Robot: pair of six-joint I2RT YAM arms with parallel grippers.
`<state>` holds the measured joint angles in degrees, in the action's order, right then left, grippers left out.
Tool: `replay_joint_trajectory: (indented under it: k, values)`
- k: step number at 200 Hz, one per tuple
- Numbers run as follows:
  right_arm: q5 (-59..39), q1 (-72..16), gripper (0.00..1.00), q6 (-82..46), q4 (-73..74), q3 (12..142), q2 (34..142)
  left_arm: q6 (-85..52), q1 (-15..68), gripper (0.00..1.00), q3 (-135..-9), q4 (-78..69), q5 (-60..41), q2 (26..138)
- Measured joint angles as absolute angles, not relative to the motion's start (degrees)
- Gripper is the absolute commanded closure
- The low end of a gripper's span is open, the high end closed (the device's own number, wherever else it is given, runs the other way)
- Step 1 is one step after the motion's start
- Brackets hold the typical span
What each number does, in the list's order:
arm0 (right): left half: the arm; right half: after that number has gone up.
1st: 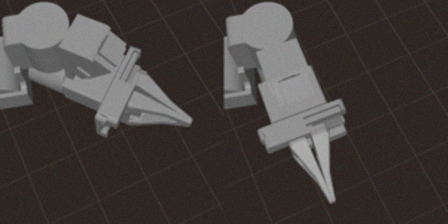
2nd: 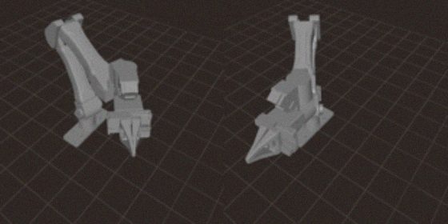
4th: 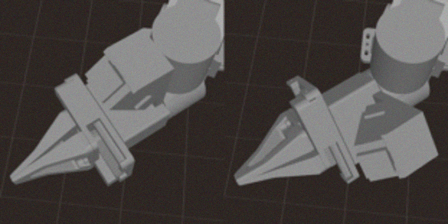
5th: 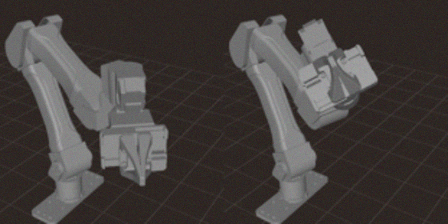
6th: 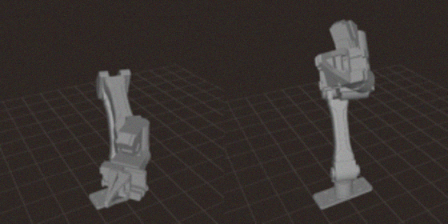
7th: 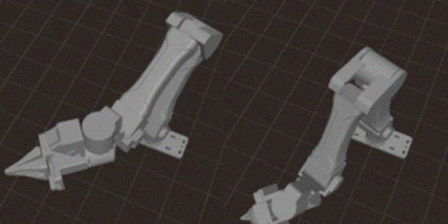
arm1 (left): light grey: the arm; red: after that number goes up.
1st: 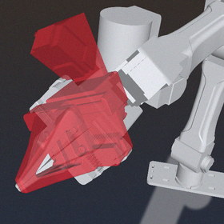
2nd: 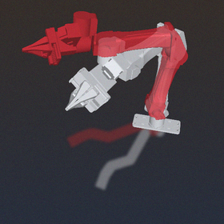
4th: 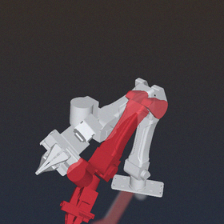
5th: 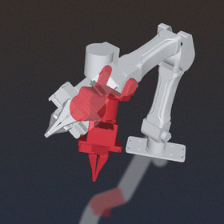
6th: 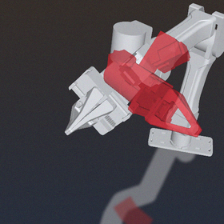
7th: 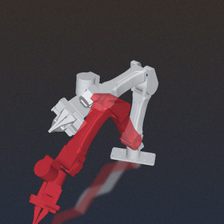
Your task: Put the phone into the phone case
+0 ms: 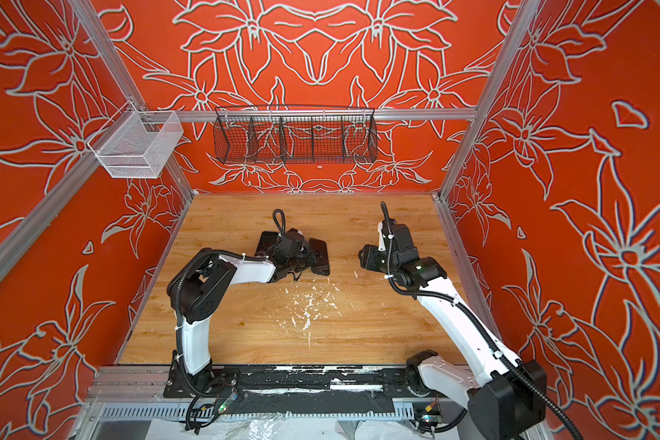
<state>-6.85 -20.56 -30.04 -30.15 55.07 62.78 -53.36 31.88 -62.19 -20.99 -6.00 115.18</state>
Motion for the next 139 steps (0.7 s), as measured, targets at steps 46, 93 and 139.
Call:
replay_joint_trajectory:
  k: [46, 93, 139]
  values:
    - [-6.24, -20.56, 0.42, -29.82, -30.28, 55.07, 62.76, -49.19, 31.94, 0.03, -62.22, -21.67, -3.14, 114.28]
    - [-1.83, -20.18, 0.39, -28.91, -30.59, 54.74, 61.65, -36.80, 31.68, 0.03, -57.21, -14.17, 8.86, 96.38]
    - [12.93, -20.18, 0.37, -24.03, -15.49, 37.76, 51.46, -20.36, 26.17, 0.03, -50.81, -13.63, 24.01, 70.37]
